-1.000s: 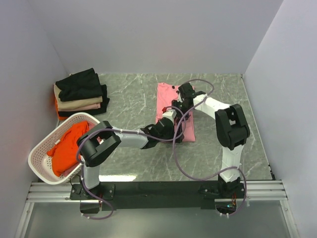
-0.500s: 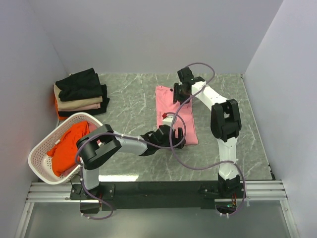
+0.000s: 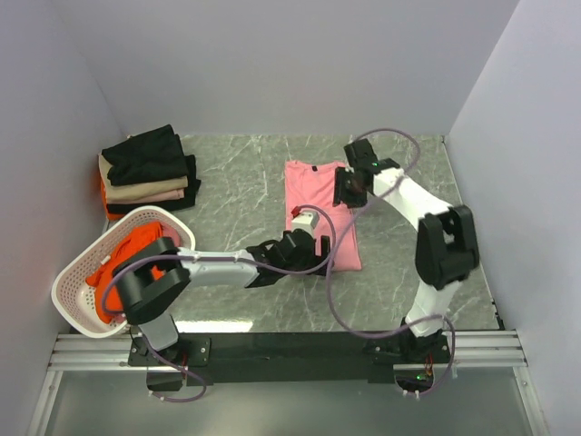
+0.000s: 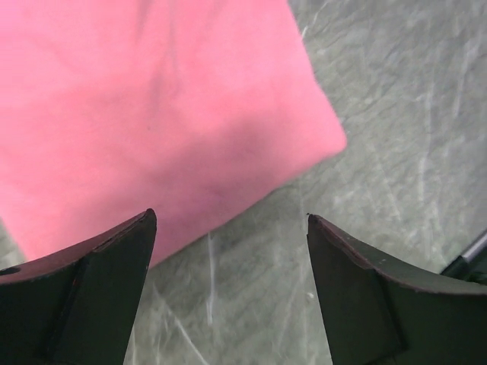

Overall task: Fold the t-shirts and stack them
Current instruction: Fold the tshirt

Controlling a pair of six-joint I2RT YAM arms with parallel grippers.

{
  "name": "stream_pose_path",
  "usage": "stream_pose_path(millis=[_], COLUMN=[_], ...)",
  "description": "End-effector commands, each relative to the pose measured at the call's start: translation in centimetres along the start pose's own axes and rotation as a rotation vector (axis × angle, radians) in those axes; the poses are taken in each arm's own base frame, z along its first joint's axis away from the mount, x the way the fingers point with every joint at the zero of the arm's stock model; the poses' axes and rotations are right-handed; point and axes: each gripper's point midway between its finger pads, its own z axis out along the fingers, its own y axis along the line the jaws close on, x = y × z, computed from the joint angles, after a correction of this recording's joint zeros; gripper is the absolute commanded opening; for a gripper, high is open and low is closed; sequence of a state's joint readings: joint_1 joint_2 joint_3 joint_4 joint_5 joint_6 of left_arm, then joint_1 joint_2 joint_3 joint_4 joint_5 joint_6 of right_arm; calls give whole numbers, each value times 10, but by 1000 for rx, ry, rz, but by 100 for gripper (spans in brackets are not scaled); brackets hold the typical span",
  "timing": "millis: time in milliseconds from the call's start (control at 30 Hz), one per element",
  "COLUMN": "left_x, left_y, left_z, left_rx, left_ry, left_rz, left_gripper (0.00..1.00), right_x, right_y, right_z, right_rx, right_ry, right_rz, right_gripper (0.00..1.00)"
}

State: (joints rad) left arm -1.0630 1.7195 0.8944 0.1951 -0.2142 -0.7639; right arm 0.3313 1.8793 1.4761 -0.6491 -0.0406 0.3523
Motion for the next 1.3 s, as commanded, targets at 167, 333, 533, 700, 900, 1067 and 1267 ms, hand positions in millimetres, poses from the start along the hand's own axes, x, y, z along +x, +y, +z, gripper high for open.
stream_pose_path(millis=[167,333,533,700,900,1067,1267], left_x=[-50,-29,-12,-1,6,12,21], left_y=[-8,22,50,66,78,86,85], left_z=[-49,-53,-56,-55,-51,-50,-43], left_rx=[-40,-127,-199,-246,-281,-314,-303], left_ry=[-120,-88,-74,-58,-37,-21,7], left_rz=[-11,-31,-86,-104,-111,-109,-106], left_gripper=[88,88,88,87,85,81,73], right_x=[42,94,131,147,159,171,183], right_y=[-19,-37,-52,-58,-58,-63,-64], right_z=[-51,-45,-43,-39,-29,-27,-24], right_rx=[-13,12,31,32,24,33,38], right_ry=[-113,-51,-15,-9,22,42,63], right_rz=[54,83,114,131,146,148,152], right_gripper=[55,55,55,55,55,55,55])
